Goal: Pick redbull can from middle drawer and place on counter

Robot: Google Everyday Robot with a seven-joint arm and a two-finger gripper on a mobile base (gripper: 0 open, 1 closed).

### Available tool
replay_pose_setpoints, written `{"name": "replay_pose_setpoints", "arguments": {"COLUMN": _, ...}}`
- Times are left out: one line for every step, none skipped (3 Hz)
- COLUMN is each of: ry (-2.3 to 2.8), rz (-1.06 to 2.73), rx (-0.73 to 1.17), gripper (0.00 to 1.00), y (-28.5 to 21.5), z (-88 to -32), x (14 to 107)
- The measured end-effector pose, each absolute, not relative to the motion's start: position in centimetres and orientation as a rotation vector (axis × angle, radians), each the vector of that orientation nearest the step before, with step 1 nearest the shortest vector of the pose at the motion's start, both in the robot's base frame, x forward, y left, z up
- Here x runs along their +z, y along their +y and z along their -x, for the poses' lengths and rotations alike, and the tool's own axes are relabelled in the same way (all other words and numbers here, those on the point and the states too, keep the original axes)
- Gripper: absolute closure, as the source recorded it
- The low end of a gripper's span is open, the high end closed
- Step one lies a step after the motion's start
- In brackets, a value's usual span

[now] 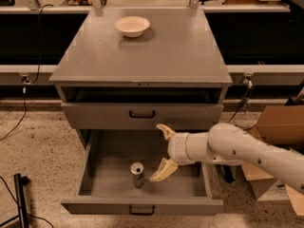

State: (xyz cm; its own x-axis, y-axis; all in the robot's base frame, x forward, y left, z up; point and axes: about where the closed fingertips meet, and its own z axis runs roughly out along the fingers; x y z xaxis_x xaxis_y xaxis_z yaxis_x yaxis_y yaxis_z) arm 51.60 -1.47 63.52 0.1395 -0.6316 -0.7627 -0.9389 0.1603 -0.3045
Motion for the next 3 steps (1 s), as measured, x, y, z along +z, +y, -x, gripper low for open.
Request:
{"name": "replay_pose_setpoints", "arguments": {"ry": 1.51, "rz": 1.519, "rx": 0.439, "gripper": 0.0, "y": -1.6, "z": -52.8, "x": 58.3}}
{"name": "replay_pose_setpoints", "arguments": {"ry": 1.44, "rz": 1.516, "rx": 0.458, "gripper": 0.0, "y": -1.5, "z": -53.5, "x": 54.9}}
{"name": "replay_pose_setpoints", "arguments": {"ry": 1.432, "rz": 1.516, "rx": 0.472, "gripper": 0.0, "y": -1.2, "z": -53.3, "x": 54.2}}
